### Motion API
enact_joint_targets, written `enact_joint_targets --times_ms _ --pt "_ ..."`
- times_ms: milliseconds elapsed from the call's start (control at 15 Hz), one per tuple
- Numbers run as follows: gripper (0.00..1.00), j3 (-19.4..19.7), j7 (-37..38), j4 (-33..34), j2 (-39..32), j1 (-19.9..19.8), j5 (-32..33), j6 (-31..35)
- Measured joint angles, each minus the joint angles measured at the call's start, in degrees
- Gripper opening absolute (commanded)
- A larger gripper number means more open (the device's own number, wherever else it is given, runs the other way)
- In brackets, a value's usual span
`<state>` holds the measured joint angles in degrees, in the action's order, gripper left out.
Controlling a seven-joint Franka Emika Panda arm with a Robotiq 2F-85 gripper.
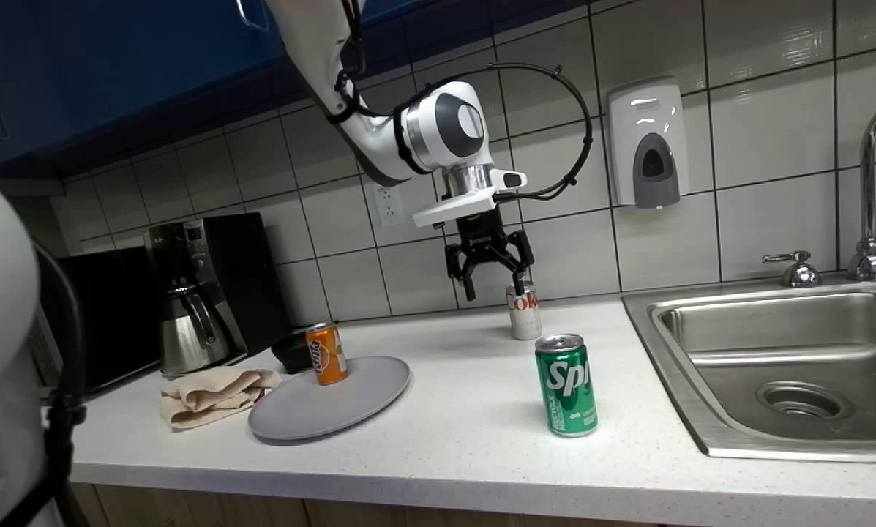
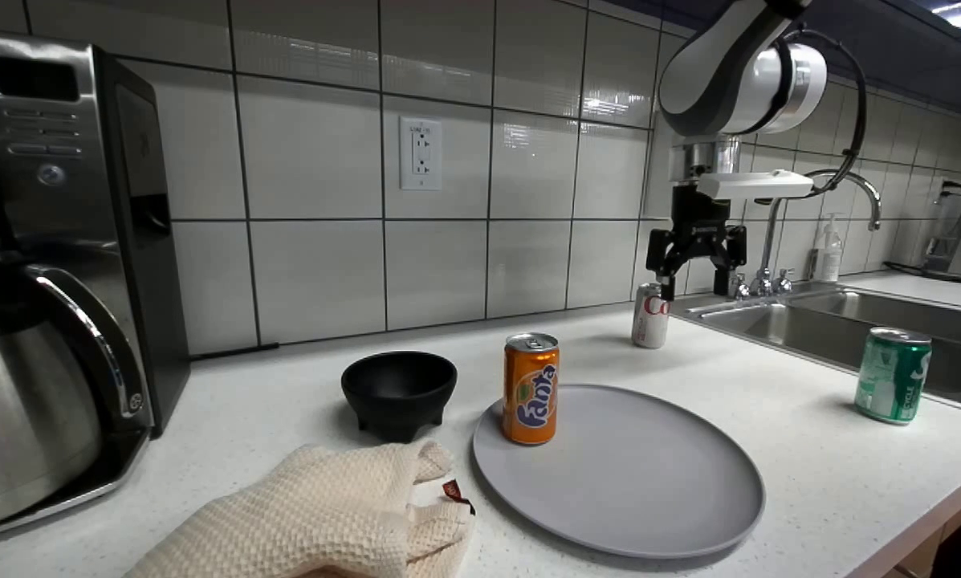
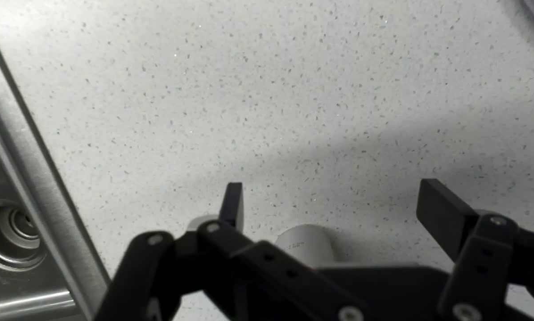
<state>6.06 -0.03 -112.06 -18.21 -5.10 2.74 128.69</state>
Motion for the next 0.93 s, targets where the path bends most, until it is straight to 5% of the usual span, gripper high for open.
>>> enact_joint_targets --times_ms 933 --pt "1.0 0.04 0.0 8.85 -7.45 -1.75 -1.36 0.0"
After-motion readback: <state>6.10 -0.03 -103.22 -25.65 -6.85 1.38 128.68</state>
